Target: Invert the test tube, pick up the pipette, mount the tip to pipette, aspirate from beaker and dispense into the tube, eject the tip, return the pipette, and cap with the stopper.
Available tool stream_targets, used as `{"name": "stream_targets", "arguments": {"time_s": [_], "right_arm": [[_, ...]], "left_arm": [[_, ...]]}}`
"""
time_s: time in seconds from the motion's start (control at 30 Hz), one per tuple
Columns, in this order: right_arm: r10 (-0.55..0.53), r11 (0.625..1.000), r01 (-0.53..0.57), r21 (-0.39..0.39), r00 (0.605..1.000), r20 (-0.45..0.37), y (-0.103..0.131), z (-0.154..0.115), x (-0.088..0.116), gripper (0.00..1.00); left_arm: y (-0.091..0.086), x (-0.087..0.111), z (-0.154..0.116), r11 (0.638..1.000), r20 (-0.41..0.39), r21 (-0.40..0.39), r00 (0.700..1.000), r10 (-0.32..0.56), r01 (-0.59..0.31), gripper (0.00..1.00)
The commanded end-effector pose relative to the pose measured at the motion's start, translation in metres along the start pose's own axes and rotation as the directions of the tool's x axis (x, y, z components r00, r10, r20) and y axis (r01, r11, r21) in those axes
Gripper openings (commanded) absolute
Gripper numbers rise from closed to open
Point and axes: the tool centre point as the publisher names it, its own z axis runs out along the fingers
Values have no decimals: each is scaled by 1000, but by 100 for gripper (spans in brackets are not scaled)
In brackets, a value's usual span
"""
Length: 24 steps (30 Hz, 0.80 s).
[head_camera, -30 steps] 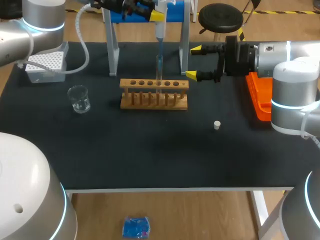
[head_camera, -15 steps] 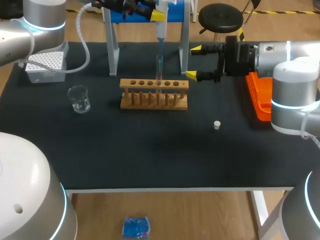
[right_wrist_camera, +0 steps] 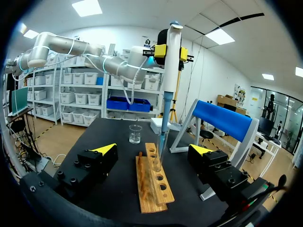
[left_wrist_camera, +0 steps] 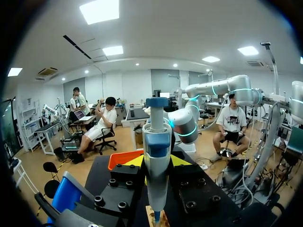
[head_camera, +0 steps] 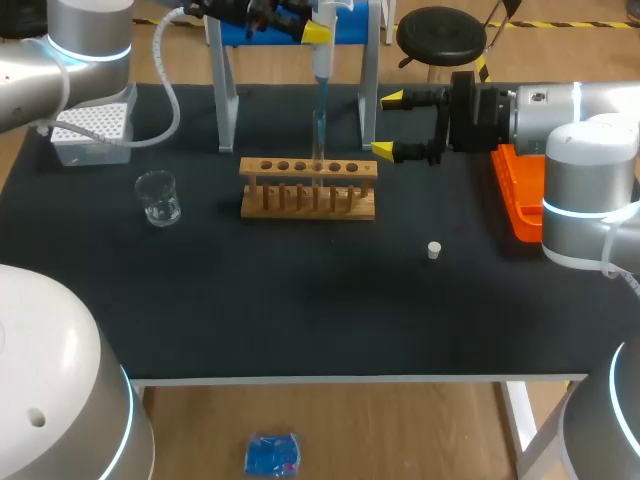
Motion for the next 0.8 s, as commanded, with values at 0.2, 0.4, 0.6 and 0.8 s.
{"name": "stream_targets", "arguments": {"time_s": [0.2,0.4,0.6,0.8], "right_arm": [[-45,997,43,64,999,25,23,-32,-18,100],[-126,980,112,165,989,77,71,-74,-39,100],[-104,981,77,180,983,149,132,-89,-51,100],[-83,990,71,121,992,90,173,-73,-42,100]], "left_arm": [[0,-2,-1,1000,-4,-1,1000,-1,1,0],[0,-2,-1,1000,-4,-1,1000,-1,1,0],[0,-2,-1,1000,-4,-1,1000,-1,1,0],[0,-2,-1,1000,-4,-1,1000,-1,1,0]]}}
